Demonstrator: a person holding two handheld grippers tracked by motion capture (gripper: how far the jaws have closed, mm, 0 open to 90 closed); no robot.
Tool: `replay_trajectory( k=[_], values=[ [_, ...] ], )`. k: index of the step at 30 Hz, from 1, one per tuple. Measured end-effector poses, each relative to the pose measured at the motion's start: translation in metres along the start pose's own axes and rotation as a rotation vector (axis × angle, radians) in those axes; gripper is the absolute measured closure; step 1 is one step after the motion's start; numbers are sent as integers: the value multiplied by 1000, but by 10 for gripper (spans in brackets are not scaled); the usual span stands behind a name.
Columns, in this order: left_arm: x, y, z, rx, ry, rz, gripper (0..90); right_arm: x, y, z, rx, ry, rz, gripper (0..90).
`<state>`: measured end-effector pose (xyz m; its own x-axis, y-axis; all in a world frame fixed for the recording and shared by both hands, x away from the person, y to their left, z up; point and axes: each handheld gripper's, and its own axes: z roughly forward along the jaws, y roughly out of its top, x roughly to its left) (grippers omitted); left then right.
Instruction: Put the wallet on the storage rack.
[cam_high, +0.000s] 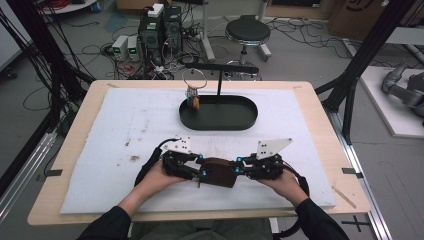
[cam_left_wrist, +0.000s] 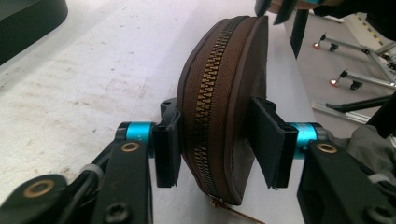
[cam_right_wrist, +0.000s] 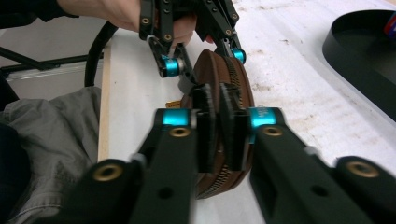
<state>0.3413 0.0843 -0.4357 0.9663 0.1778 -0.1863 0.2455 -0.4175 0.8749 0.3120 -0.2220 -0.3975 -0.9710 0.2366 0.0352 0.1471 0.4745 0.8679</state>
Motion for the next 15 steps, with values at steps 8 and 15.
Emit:
replay_trajectory(
  k=[8, 15],
  values=[
    [-2, 3, -9, -44, 8, 28, 662, -2, 0, -2, -24, 3, 14, 659],
    [-6, 8, -21, -75, 15, 56, 670, -8, 0, -11, -74, -33, 53, 555]
  ],
)
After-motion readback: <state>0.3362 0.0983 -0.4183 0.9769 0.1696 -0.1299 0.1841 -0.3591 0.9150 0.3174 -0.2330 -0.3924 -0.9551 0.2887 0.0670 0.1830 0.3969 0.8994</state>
